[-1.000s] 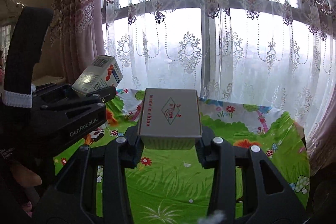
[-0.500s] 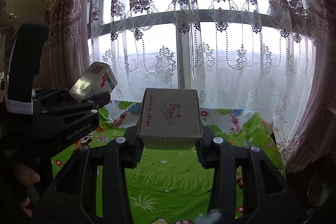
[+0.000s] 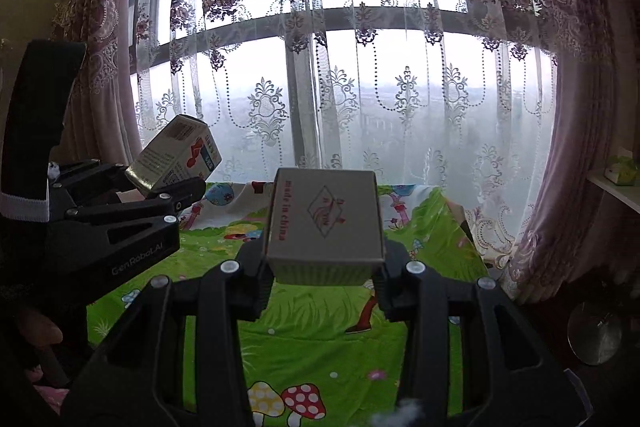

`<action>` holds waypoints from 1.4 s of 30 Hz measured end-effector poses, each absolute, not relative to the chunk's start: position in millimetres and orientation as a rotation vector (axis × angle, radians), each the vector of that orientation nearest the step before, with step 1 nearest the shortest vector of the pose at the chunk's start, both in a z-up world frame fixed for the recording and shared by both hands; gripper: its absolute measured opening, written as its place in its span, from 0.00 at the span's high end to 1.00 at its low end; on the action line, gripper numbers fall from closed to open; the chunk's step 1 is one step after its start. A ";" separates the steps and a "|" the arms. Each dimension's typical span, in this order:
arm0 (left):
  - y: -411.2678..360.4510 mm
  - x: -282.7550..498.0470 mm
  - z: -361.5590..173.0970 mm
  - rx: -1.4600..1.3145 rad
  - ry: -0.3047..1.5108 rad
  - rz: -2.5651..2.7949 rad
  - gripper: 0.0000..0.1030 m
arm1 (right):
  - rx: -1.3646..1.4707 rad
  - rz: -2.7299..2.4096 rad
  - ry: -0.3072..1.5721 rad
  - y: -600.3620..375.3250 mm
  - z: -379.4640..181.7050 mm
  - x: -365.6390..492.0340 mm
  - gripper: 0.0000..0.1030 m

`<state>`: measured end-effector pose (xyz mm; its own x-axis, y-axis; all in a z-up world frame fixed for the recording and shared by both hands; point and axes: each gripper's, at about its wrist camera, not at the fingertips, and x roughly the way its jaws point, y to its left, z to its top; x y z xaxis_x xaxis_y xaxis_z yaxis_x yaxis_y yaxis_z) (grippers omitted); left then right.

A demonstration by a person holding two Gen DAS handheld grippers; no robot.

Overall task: Organize rigid objects
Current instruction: 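Lift and carry the medicine box and cube box to the storage box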

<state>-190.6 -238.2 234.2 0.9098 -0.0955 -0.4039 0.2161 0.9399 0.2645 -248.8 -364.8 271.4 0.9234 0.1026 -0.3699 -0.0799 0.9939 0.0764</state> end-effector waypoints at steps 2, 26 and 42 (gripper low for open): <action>-252.6 -194.1 227.1 0.330 0.413 -0.199 0.60 | 0.074 0.061 0.405 -377.7 265.9 -254.7 0.56; -412.9 -257.7 114.3 0.582 0.798 -0.796 0.60 | 0.176 -0.350 0.693 -505.3 203.9 -363.4 0.56; -458.0 -280.5 79.8 0.684 0.875 -0.921 0.60 | 0.267 -0.481 0.882 -549.8 164.7 -393.3 0.56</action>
